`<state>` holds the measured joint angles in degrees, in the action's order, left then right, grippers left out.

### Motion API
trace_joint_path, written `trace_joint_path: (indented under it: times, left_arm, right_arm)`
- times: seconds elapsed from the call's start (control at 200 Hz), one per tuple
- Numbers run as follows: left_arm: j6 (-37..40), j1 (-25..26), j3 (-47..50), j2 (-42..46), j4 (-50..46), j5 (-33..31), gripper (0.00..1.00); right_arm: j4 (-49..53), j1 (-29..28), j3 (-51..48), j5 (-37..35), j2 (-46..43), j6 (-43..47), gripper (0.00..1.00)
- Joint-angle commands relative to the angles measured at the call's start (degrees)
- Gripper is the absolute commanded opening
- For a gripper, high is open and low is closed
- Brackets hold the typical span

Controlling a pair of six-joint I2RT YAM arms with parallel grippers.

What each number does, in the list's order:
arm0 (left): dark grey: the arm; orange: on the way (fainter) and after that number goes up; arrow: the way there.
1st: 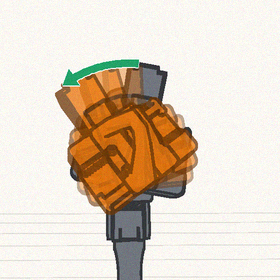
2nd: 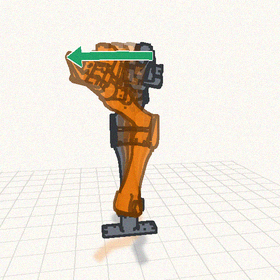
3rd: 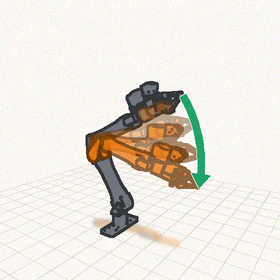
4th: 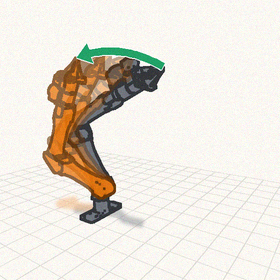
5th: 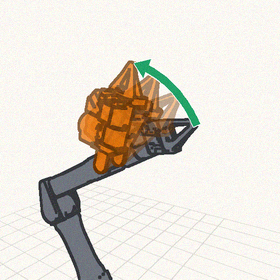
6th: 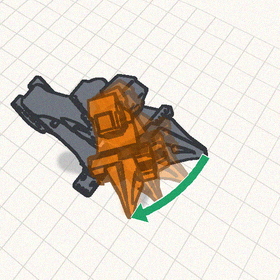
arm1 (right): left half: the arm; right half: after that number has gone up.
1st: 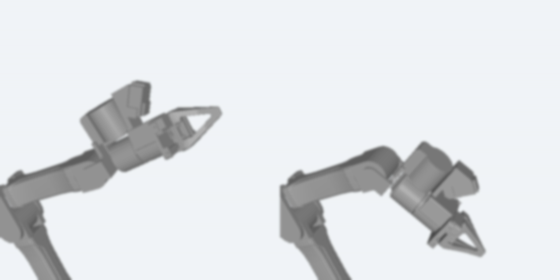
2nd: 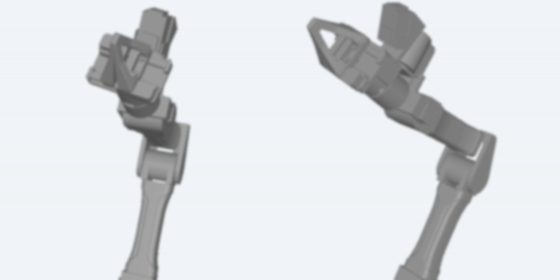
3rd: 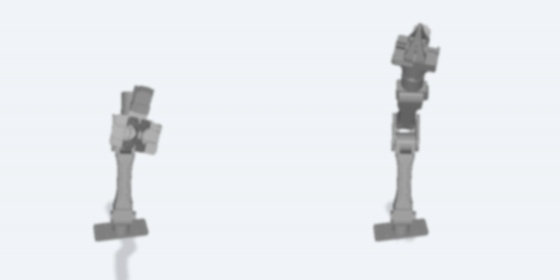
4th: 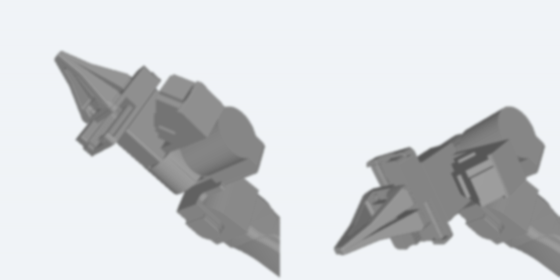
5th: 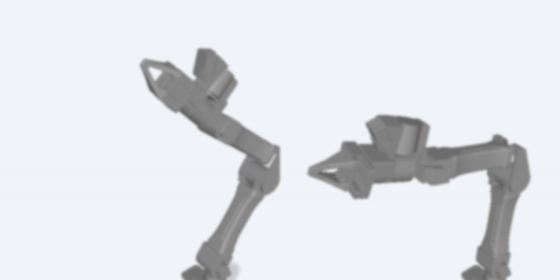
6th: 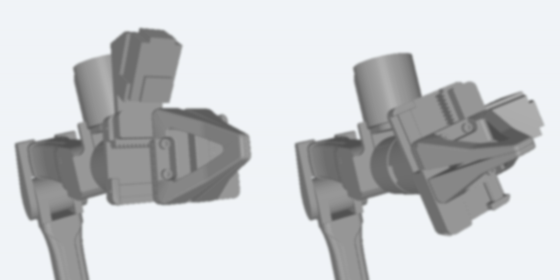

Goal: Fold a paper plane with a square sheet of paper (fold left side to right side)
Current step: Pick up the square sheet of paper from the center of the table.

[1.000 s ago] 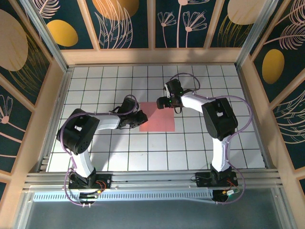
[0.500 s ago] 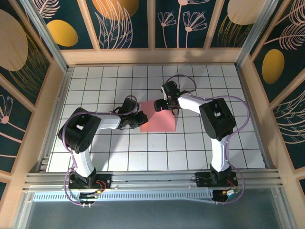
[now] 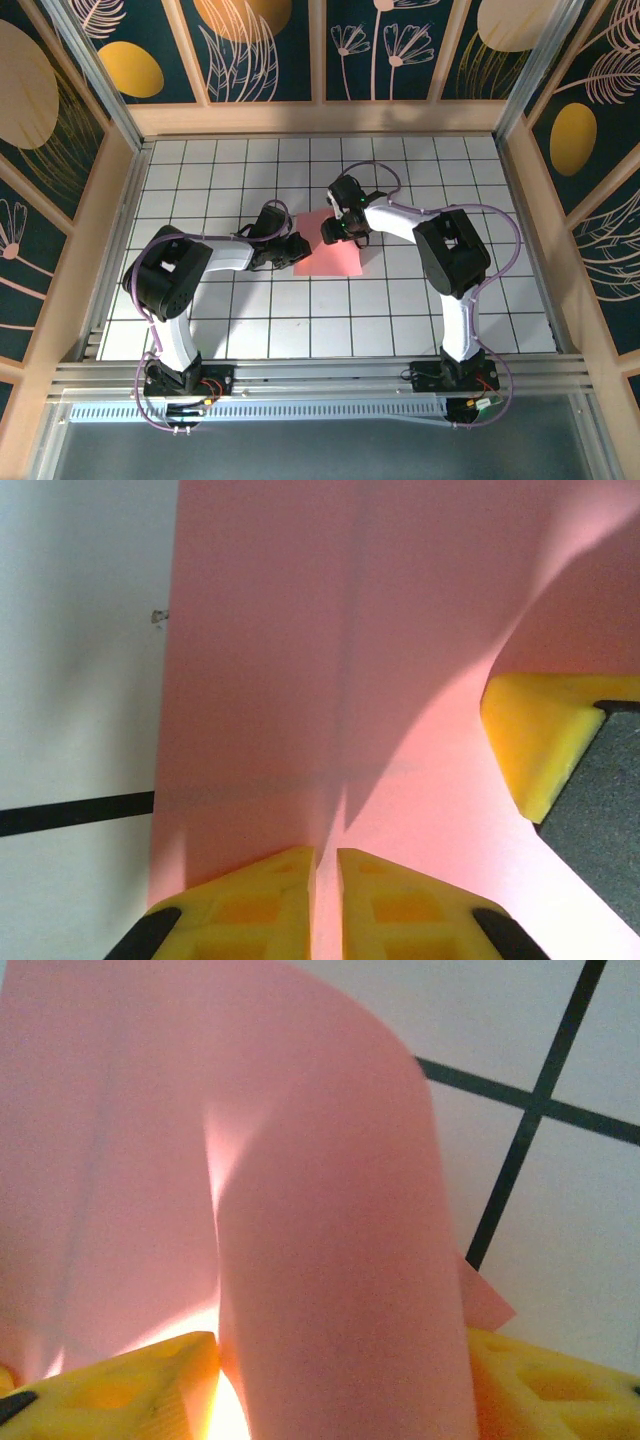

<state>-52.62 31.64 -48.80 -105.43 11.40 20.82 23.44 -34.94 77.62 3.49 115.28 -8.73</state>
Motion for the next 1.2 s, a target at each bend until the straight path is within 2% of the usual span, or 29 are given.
trace_joint_path:
  times: [0.0,0.235,0.325,0.48,0.696,0.861,1.006,1.196]
  left_arm:
    - [0.06,0.44,0.47,-0.10,0.09,0.55,0.17]
    - [1.89,0.14,-0.15,4.67,-1.99,-1.35,0.32]
    - [3.17,-0.84,0.07,6.88,-2.86,-1.78,0.41]
    - [3.92,-5.27,4.06,13.49,0.56,0.43,0.49]
    - [3.88,-13.45,12.84,22.51,13.87,8.83,0.64]
    - [7.76,-15.38,17.35,28.09,28.03,18.23,0.81]
    - [8.72,-15.38,16.66,29.57,35.12,25.09,0.85]
    - [6.38,-15.14,13.55,28.11,42.92,30.45,0.88]
  right_arm:
    - [3.45,-0.36,2.26,1.08,-1.69,0.90,0.53]
    - [2.55,0.60,1.73,5.67,-2.97,1.26,0.37]
    - [1.27,1.62,0.66,9.93,-4.41,1.17,0.33]
    - [-1.94,4.12,-2.38,19.30,-9.00,0.95,0.30]
    - [-5.32,11.45,-6.92,33.28,-17.78,0.13,0.25]
    - [-5.41,15.90,-8.79,42.04,-25.34,1.80,0.24]
    - [-5.50,18.34,-8.18,50.74,-31.26,2.79,0.23]
    - [-4.72,18.00,-5.01,62.14,-36.01,3.95,0.21]
